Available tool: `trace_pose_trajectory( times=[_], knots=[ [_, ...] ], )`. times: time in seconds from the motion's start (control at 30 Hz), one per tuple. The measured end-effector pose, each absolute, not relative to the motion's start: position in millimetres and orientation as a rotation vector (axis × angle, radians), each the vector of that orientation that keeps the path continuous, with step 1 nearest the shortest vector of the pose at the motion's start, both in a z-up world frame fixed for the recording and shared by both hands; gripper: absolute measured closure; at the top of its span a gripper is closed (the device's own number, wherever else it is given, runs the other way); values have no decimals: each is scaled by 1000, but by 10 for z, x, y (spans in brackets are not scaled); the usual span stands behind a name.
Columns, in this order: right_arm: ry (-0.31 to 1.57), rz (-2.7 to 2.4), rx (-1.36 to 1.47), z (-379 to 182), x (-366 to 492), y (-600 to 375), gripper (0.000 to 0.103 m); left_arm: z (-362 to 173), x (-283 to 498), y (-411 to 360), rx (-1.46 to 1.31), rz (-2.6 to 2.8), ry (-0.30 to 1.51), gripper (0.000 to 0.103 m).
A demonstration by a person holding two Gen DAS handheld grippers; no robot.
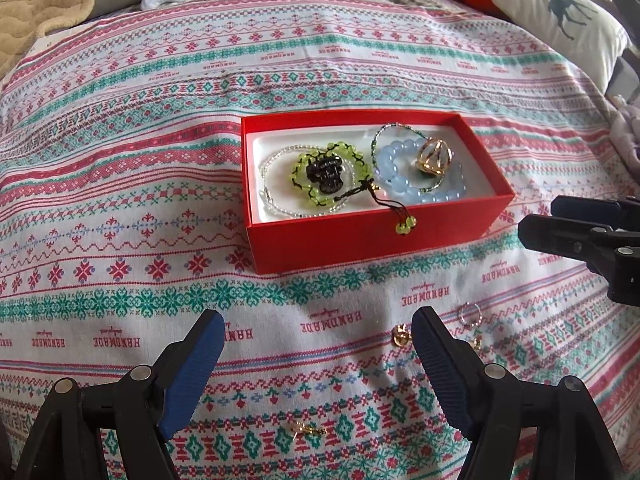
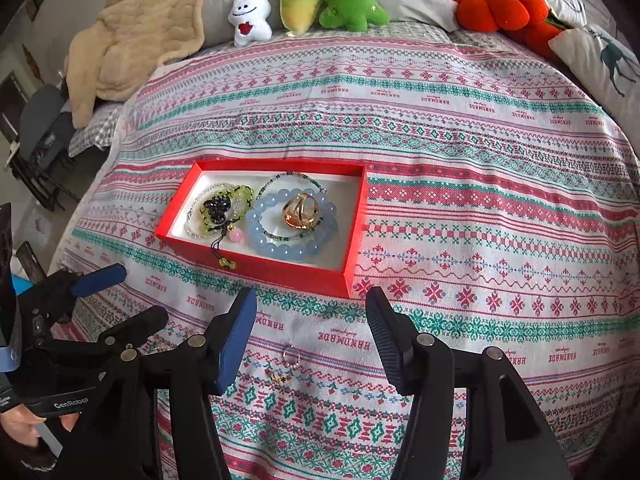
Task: Organize jewelry
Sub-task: 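Withdraw both tools from the box toward the small gold earrings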
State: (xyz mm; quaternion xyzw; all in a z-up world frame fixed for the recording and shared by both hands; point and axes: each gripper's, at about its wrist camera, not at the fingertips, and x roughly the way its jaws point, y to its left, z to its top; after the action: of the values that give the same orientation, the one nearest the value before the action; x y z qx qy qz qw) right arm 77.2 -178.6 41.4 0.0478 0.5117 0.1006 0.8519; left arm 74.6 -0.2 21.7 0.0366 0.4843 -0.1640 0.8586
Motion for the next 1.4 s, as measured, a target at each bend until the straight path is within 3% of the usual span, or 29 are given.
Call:
trace_pose_trajectory(
  times=[0.9, 1.0, 1.23, 1.4],
  knots=[
    [1175, 229, -131, -264, 165, -1832, 40, -311, 403, 37, 182, -426, 1067, 20],
    [1151, 227, -165, -289, 119, -1812, 29, -371, 388, -49, 210, -417, 1033, 12],
    [1134, 190, -114, -415, 146, -1921, 3, -398, 389, -217, 227, -447, 954, 10],
    [1084, 194, -109, -447, 158, -1952, 0, -373, 473, -248, 155, -483, 957, 11]
  ],
)
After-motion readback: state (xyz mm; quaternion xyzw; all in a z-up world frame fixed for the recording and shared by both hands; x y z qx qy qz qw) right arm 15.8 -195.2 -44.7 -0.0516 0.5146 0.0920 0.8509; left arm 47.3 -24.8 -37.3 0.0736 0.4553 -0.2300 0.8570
